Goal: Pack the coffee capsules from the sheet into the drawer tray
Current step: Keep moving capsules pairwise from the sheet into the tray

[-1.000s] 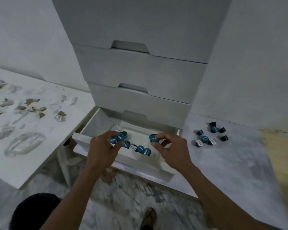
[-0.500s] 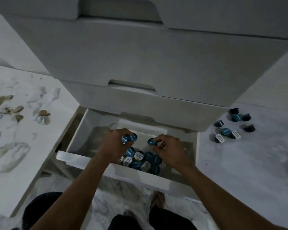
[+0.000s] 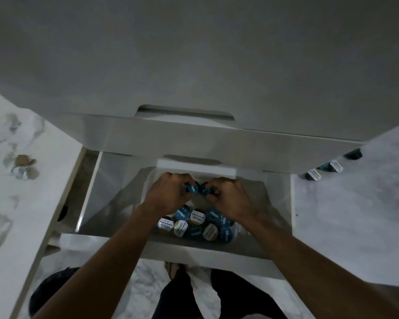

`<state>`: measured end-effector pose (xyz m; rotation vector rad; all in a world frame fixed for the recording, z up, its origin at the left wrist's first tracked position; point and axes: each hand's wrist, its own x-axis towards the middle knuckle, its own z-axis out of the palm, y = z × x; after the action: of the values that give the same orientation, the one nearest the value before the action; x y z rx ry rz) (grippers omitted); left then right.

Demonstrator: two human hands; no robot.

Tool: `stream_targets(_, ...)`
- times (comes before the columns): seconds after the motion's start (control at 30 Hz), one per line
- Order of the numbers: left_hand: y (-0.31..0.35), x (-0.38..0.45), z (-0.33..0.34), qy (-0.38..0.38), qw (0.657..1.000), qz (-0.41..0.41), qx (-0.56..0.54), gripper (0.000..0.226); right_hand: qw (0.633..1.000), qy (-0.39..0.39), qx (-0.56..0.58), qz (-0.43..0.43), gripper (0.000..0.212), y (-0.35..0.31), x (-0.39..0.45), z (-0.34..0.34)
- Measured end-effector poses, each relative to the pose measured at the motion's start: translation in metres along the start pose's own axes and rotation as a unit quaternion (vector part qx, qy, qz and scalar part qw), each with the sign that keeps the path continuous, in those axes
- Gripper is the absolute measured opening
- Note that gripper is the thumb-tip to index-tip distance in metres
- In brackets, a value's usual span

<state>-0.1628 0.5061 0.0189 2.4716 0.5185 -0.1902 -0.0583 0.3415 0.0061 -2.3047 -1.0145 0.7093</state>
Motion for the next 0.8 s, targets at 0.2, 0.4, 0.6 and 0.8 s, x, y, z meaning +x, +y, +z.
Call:
stream_targets(0.2,-0.006,0.002,0.004,-0.002,1.000,0.016,0.002,0.024,1.000,0.002,-0.003,0.006,0.028,0.001,-0.002,0.001)
stream_targets(0.4,-0.007,0.003,0.000,-0.029,1.000,0.004,0.001,0.032,0.999,-0.040,0.019,0.024,0.029,0.000,-0.004,-0.008)
stream_targets(0.6,-0.006,0.007,-0.004,-0.063,0.998,0.005,-0.024,0.027,0.997,-0.049,0.039,0.036,0.027,0.003,-0.001,-0.006)
stream_targets(0.8,-0.008,0.014,-0.005,-0.094,0.995,0.009,-0.011,0.025,0.997,-0.048,0.046,0.025,0.028,0.000,0.000,-0.004)
